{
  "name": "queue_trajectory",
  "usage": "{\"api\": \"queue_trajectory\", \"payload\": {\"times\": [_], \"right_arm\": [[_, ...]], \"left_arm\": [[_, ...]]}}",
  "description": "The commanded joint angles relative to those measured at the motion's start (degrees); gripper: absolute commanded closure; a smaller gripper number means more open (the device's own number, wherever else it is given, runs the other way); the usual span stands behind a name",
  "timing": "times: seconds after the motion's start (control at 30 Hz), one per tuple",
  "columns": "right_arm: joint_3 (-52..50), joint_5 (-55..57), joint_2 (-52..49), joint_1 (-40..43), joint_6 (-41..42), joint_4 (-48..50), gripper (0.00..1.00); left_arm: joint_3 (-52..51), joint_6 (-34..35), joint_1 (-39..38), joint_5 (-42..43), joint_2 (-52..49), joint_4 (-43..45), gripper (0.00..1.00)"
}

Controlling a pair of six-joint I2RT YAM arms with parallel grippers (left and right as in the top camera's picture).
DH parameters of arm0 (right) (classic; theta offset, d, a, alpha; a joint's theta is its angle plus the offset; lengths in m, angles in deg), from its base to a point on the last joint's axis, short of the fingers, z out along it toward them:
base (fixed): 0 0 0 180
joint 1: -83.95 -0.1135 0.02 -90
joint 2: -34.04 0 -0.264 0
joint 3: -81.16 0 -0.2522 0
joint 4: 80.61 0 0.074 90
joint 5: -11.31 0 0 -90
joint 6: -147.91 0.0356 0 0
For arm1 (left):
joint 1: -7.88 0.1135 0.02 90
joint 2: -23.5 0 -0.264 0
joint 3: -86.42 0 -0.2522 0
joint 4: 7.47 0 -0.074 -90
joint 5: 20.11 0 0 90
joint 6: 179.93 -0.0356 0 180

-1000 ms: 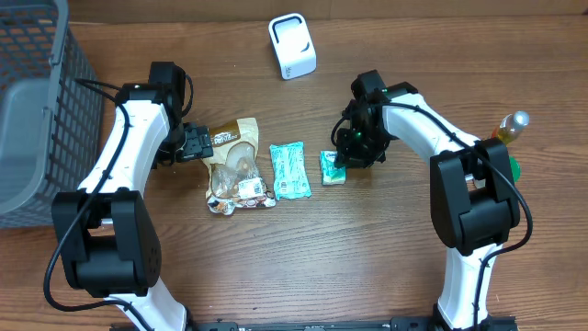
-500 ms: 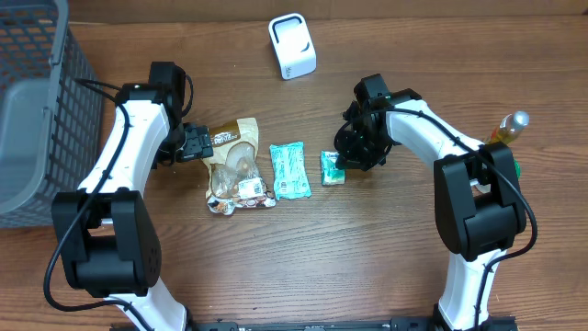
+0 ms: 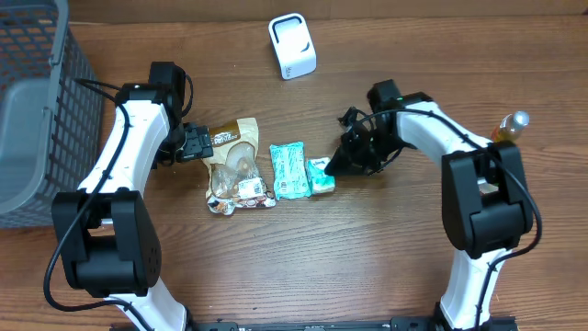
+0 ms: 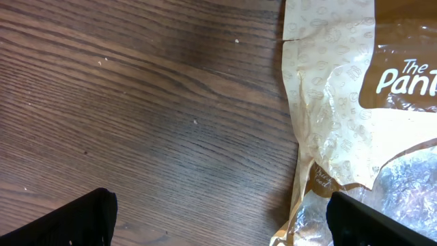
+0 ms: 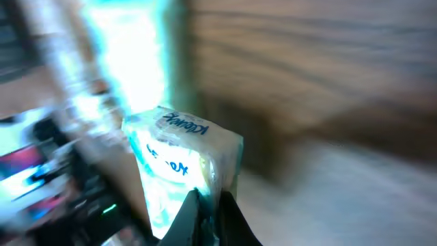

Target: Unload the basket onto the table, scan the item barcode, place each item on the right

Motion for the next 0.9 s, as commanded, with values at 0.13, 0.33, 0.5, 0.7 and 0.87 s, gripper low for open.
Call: {"api": "queue_trajectory", "payload": {"times": [0.13,0.33,0.5,0.7,0.87], "right_arm": [[0.0,-28.1,6.0,2.4,-30.2,-14.1,0.96],[0.0,-33.4,6.0,2.4,-45.3,-24.5,0.96],[0.0,-36.7,6.0,2.5,-56.1,-33.1,0.96],[0.0,-38.1,6.1,2.6,-64.3,-40.9,0.96],[0.0,-39.4,6.1,2.6,-64.0,-40.9,0.96]], "left_arm": [[0.9,-1.1,0.2,-0.5,-0.4,0.1,0.0],[0.9,-1.1,0.2,-0.5,-0.4,0.1,0.0],[0.9,-1.1,0.2,-0.5,-0.4,0.1,0.0],[0.9,-1.1,0.2,-0.5,-0.4,0.1,0.0],[0.9,-1.1,0.2,-0.5,-0.4,0.1,0.01]]}}
